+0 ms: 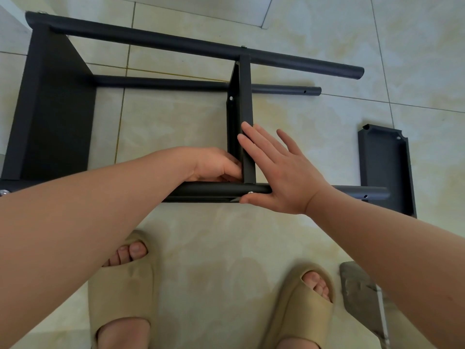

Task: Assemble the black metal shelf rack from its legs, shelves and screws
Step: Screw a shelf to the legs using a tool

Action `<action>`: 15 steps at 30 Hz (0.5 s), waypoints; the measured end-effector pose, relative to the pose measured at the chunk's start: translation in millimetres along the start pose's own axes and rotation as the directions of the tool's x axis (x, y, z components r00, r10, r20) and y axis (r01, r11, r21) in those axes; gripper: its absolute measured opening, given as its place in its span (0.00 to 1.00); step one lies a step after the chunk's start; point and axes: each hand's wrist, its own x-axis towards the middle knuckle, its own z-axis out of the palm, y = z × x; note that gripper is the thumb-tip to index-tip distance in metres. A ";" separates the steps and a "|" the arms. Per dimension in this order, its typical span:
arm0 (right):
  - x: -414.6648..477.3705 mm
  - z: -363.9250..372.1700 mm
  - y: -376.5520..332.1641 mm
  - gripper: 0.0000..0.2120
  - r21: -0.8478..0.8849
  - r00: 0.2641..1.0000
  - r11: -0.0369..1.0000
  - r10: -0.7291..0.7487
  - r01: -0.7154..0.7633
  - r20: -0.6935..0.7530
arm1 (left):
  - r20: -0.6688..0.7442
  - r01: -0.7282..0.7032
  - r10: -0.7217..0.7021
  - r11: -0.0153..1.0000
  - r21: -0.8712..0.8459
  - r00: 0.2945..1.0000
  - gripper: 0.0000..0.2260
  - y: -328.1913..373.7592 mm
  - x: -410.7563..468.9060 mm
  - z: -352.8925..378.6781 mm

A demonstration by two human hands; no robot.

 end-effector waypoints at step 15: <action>-0.2 -0.5 -0.1 0.49 0.003 1.000 1.000 0.006 -0.006 0.003 | 0.013 0.006 -0.007 0.999 0.046 1.000 0.05 0.4 0.1 -0.9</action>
